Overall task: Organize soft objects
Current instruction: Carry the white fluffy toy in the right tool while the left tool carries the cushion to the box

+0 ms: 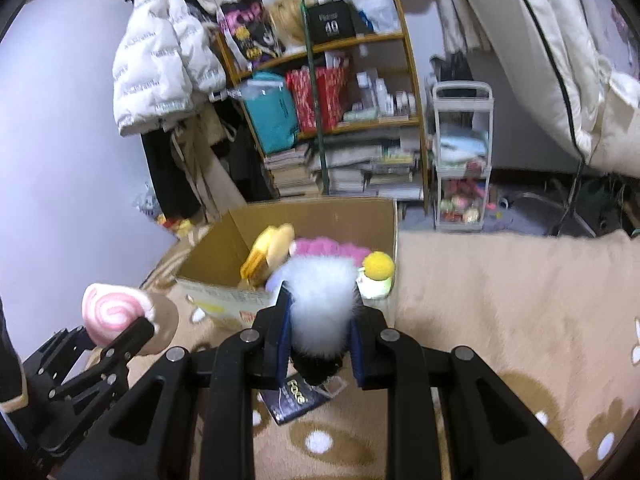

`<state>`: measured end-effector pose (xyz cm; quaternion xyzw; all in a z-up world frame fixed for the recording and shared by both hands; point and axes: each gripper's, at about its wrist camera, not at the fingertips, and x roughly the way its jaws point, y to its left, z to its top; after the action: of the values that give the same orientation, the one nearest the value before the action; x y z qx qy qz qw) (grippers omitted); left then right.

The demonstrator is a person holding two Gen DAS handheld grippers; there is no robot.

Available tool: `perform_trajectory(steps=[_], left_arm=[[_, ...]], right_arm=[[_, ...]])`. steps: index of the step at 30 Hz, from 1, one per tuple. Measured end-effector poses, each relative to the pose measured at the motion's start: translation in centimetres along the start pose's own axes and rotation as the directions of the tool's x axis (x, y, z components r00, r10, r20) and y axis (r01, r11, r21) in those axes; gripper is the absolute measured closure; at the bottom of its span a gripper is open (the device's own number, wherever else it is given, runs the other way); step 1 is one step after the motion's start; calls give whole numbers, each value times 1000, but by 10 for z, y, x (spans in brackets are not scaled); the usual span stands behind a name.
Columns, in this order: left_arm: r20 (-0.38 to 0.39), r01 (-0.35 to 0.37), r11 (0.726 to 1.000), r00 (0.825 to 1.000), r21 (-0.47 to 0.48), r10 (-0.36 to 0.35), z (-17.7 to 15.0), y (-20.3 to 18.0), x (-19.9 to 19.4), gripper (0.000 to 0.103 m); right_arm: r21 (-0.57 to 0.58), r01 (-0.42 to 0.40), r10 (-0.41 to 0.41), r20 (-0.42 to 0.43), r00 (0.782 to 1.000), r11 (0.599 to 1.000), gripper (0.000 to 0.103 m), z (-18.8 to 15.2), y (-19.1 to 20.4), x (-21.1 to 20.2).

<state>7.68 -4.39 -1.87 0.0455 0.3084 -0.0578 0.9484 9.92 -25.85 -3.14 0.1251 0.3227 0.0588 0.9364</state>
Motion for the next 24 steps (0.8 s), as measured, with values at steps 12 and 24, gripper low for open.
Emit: perform_trajectory(steps=[12, 24], left_arm=[[89, -9, 1000, 996, -15, 10, 24, 8, -18, 60], [137, 2, 1000, 991, 1, -2, 72, 16, -2, 59]], right_arm=[[-58, 17, -9, 131, 991, 998, 78, 33, 10, -25], [-136, 2, 18, 143, 990, 991, 78, 62, 22, -12]])
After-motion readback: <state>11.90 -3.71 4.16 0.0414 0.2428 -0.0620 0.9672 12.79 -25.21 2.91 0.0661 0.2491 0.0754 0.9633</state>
